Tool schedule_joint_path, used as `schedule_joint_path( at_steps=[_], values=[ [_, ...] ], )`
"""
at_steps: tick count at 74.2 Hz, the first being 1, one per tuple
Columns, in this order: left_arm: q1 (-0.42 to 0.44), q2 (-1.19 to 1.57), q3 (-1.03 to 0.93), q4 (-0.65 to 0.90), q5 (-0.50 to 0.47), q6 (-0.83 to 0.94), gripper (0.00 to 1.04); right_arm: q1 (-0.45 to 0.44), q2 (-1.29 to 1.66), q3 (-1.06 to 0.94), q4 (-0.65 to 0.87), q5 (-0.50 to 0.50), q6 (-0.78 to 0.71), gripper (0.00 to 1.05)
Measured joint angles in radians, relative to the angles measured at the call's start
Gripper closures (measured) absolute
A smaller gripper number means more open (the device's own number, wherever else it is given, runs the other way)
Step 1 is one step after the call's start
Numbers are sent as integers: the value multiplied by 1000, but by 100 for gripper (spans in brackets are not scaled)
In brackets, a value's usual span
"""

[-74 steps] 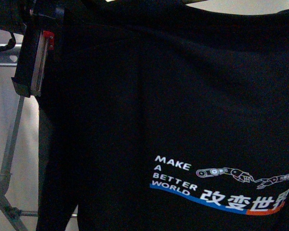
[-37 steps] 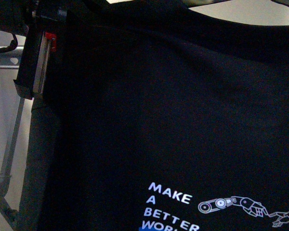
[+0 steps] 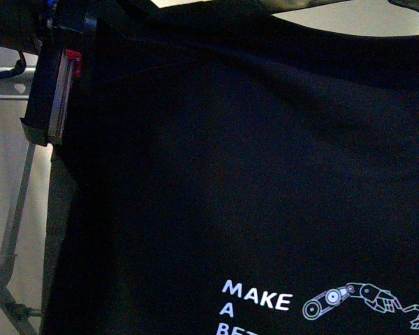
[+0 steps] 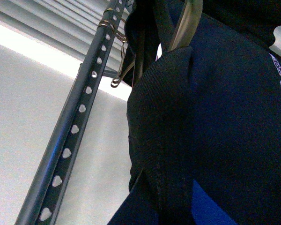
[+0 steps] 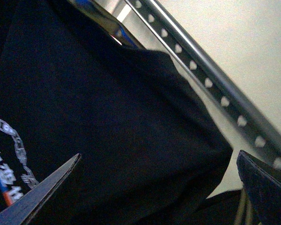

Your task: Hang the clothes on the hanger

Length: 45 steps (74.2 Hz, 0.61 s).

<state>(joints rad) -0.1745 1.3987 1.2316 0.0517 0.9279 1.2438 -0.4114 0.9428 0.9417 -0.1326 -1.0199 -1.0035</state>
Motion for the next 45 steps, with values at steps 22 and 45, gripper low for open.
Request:
schedule_joint_path(
  at_steps=[22, 45],
  values=[
    [2, 0, 0, 0, -2, 0, 101, 154, 199, 257, -349, 153, -648, 7],
    [2, 0, 0, 0, -2, 0, 101, 247, 326, 392, -298, 246, -658, 7]
  ],
)
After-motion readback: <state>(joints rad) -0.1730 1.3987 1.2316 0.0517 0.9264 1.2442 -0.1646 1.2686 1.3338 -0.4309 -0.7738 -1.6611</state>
